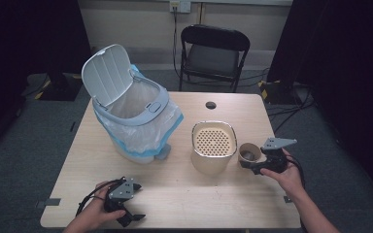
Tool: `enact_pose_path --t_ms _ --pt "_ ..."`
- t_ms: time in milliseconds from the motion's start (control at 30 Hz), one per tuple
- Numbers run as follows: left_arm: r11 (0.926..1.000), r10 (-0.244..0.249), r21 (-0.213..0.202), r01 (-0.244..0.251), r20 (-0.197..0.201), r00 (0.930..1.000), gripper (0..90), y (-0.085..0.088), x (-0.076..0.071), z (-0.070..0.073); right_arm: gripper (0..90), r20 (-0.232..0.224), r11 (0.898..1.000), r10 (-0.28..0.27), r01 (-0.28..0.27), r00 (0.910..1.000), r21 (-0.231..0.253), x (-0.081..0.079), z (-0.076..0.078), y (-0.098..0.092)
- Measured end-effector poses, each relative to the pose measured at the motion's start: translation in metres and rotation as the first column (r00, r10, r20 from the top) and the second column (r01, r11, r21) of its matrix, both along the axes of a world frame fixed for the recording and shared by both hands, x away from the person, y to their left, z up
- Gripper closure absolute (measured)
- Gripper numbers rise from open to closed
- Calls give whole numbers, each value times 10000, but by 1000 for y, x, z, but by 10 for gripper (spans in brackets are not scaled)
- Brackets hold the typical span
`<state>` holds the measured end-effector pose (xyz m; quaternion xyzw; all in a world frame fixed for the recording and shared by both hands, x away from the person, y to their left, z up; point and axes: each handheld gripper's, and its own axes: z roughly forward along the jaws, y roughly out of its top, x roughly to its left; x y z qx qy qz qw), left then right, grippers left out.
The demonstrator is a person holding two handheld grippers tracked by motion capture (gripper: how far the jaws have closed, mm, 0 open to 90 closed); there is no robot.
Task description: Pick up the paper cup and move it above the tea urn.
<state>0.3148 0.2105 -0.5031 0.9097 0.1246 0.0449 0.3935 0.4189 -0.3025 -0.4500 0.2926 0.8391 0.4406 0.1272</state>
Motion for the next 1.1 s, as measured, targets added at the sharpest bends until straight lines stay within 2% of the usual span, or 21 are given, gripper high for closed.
enact_pose_path --t_ms 200,467,667,833,1100 --pt "10000 -22 5 22 -2 10000 12 0 0 0 261 24 9998 -138 138 9999 -147 15 5 0" --pt "10000 -16 4 16 -4 10000 12 0 0 0 263 44 9995 -314 315 9995 -45 34 8 -5" --pt "10000 -19 6 19 -2 10000 12 0 0 0 263 108 9988 -470 471 9988 -146 47 11 -6" --pt "10000 -21 6 21 1 10000 12 0 0 0 264 117 9983 -508 511 9986 -282 56 13 -6" --pt "10000 -20 7 20 -4 10000 12 0 0 0 264 96 9984 -518 520 9986 -215 72 15 -3"
